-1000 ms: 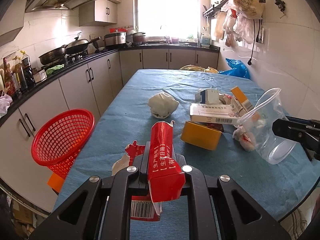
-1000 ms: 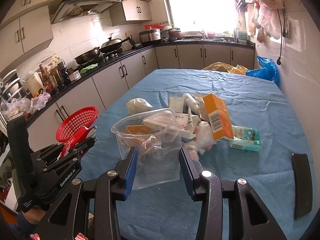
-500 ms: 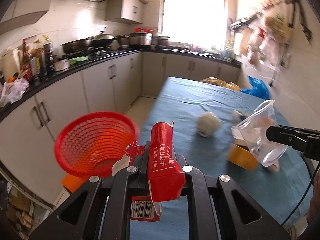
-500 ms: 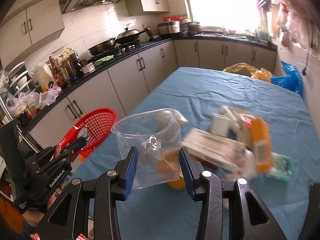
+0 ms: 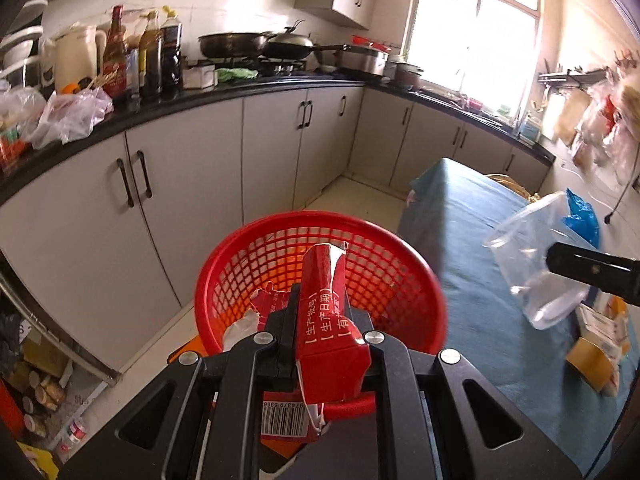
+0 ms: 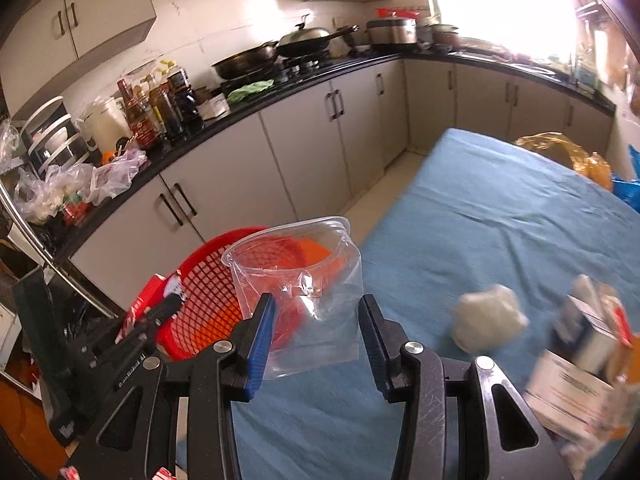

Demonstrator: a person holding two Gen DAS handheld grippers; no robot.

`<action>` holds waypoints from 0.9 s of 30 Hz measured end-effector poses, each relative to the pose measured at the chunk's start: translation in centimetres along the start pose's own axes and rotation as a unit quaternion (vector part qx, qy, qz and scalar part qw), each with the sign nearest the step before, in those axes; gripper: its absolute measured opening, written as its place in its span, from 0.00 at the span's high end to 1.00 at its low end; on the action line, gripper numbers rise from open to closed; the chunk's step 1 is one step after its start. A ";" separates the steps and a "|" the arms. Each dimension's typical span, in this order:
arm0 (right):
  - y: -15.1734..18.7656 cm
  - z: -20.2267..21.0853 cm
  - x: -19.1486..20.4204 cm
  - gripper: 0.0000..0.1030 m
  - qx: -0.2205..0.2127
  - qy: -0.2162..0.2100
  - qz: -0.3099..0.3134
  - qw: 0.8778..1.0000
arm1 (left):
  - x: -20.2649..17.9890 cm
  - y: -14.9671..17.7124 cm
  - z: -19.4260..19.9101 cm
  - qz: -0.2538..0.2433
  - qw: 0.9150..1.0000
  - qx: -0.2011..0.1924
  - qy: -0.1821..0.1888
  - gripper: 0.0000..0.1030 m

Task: Collect trash
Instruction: 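Open both grippers to drop the wrapper and cup into the red basket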

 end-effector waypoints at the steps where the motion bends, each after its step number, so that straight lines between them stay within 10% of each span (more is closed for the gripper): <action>1: -0.4 -1.1 0.5 0.55 0.005 -0.006 -0.002 1.000 | 0.2 0.0 -0.3 0.002 1.000 0.002 -0.002 0.88; 5: -1.6 -4.1 1.9 0.47 0.017 -0.023 -0.002 1.000 | 0.9 -0.2 -0.8 0.011 1.000 -0.001 0.000 0.82; 9: -1.7 -4.4 2.0 0.43 0.011 -0.026 -0.008 1.000 | 1.0 -0.3 -0.6 0.017 1.000 -0.013 -0.006 0.47; 27: 8.2 12.8 -11.4 0.33 -0.100 0.050 -0.072 0.991 | -13.0 5.0 5.0 -0.088 0.992 -0.032 0.090 0.29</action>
Point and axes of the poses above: each gripper's, at about its wrist camera, not at the fingertips, and z roughly against the way its jaws point, x to its left, y to its underside, the point moved 2 cm from there along -z, roughly the way its jaws point, and after that the axes turned 4 degrees about -z, right-handed, at the moved point
